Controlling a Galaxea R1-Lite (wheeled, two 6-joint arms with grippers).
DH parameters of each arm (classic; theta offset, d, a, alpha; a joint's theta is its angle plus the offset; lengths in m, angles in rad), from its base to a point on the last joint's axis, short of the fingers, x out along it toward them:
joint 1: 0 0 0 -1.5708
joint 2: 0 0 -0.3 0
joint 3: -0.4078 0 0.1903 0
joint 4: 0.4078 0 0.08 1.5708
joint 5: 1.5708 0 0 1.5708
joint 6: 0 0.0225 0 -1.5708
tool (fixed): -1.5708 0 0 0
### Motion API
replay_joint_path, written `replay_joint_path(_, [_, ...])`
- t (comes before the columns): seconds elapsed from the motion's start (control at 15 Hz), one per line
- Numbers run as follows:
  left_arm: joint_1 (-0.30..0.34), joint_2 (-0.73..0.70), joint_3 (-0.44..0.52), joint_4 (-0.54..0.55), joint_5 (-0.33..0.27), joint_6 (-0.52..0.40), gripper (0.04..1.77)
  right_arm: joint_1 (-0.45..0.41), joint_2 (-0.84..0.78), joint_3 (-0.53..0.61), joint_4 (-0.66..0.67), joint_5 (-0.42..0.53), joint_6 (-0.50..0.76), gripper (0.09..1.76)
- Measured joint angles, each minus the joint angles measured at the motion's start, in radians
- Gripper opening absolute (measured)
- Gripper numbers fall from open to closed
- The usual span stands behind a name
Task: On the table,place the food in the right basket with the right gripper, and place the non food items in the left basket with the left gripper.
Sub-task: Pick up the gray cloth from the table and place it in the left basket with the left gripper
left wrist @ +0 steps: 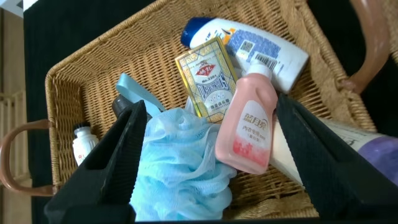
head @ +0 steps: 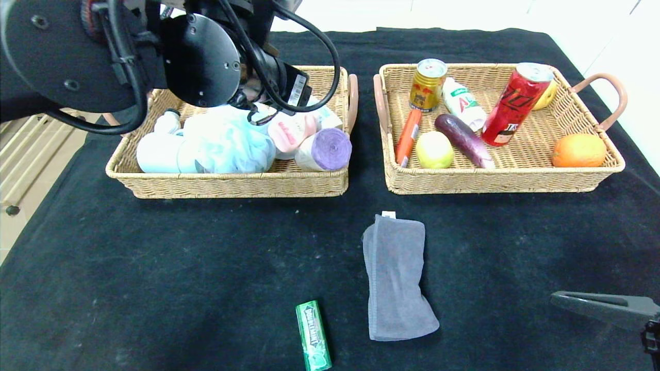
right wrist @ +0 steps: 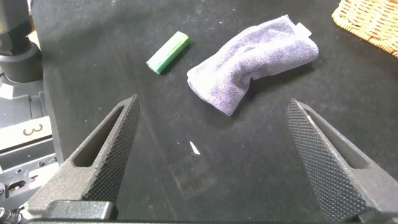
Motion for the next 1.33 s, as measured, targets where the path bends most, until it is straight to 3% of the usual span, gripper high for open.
replay_joint_path(0.33, [-0.066, -0.085, 0.013, 0.013, 0.004, -0.305, 1.62, 0.0, -0.001, 0.0, 0.0, -0.001, 0.0, 1.71])
replay_joint_path(0.53, [-0.109, -0.116, 0.084, 0.018, -0.009, -0.468, 1.65, 0.005, 0.0, 0.001, 0.0, 0.0, 0.0, 1.71])
replay_joint_path(0.93, [-0.26, -0.138, 0.227, 0.014, 0.001, -0.591, 1.68, 0.006, -0.008, 0.003, 0.008, 0.0, -0.04, 1.71])
replay_joint_path(1.33, [-0.348, -0.098, 0.326, 0.015, 0.025, -0.71, 1.7, 0.006, -0.012, 0.003, 0.009, -0.001, -0.041, 1.71])
